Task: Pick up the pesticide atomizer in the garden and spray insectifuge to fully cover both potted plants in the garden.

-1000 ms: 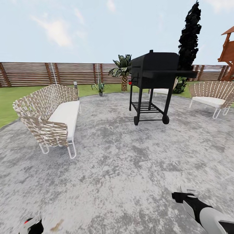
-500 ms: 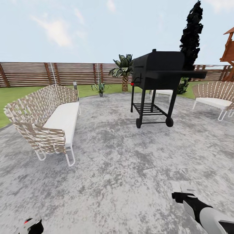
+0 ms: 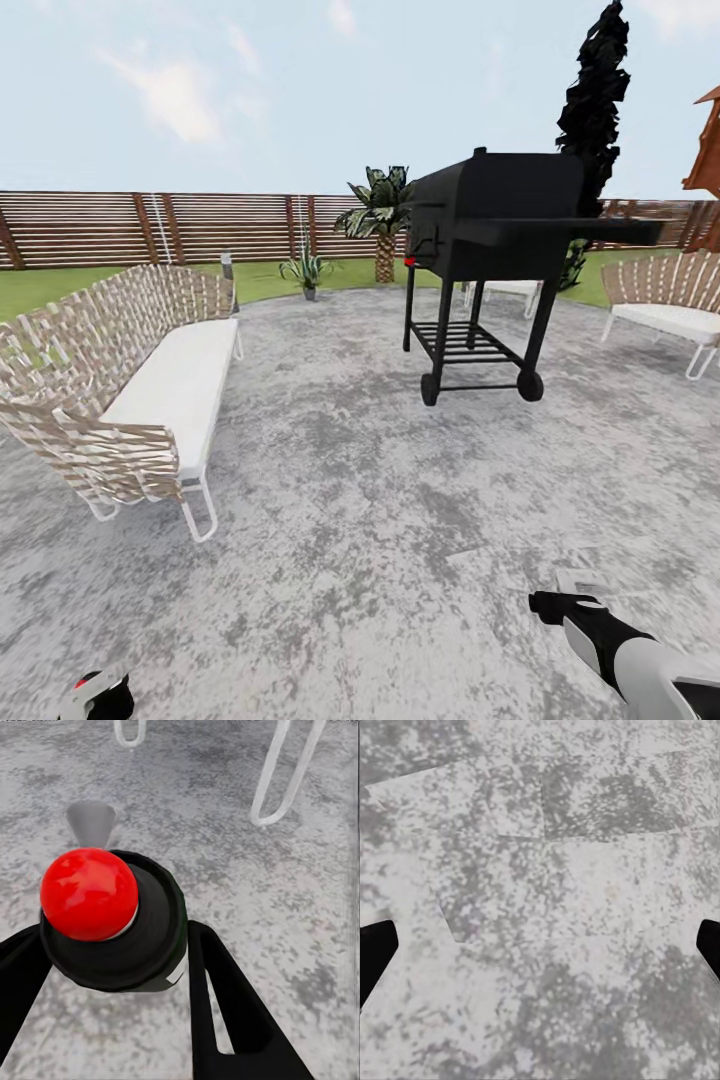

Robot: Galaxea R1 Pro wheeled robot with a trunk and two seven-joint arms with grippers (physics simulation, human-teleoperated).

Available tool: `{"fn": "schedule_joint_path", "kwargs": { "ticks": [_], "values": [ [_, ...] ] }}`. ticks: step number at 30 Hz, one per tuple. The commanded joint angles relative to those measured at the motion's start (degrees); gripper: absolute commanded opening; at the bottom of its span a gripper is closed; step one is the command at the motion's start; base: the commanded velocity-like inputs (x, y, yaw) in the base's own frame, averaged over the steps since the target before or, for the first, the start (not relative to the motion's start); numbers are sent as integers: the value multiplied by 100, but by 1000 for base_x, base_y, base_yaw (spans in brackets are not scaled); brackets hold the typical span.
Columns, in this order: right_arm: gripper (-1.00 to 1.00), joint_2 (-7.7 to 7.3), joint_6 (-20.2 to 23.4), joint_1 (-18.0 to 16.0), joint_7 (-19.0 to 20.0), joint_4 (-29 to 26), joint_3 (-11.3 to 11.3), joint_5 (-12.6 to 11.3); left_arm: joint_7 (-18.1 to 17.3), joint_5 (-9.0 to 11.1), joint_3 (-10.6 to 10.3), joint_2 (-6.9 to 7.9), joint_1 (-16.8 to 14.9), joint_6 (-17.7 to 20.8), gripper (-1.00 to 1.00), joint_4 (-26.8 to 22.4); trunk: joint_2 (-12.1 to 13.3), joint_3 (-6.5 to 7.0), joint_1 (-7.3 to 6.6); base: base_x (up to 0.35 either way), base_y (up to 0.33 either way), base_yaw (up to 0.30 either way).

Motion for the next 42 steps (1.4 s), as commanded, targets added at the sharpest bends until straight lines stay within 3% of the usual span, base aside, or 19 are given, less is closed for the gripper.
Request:
{"fn": "schedule_joint_path", "kwargs": {
  "ticks": [1,42],
  "values": [
    [100,1,10,-1,-6,-5,-43,19,-47,-20,48,-1,-7,-17,-100,-2,-2,-5,2,340,-122,0],
    [100,1,10,-1,12,-13,-45,19,-47,-20,48,-1,-8,-17,-100,-2,-2,-5,2,319,-171,6]
  ]
}}
